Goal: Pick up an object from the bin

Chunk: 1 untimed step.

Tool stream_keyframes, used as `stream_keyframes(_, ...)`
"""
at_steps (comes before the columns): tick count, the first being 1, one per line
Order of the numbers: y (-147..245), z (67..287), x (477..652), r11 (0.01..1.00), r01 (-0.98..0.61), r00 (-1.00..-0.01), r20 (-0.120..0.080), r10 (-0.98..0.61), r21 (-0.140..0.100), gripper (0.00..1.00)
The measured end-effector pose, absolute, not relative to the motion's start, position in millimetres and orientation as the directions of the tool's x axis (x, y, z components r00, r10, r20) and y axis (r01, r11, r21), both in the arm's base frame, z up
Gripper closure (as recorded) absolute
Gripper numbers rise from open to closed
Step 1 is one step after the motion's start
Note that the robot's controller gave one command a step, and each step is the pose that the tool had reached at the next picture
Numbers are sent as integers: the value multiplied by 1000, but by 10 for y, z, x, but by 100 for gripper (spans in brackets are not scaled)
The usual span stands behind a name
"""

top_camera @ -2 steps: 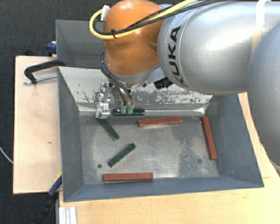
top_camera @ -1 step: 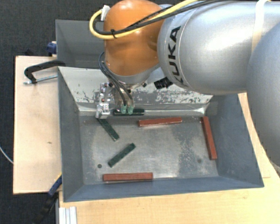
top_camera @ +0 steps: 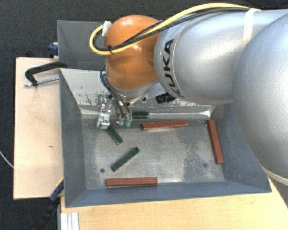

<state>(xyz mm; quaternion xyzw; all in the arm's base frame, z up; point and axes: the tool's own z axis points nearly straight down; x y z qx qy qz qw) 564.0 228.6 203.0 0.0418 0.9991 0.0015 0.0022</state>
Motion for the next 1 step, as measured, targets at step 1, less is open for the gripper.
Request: stream_keyframes(1, 2236, 1656, 5618, 999, 33, -999, 2, 33, 0, 100)
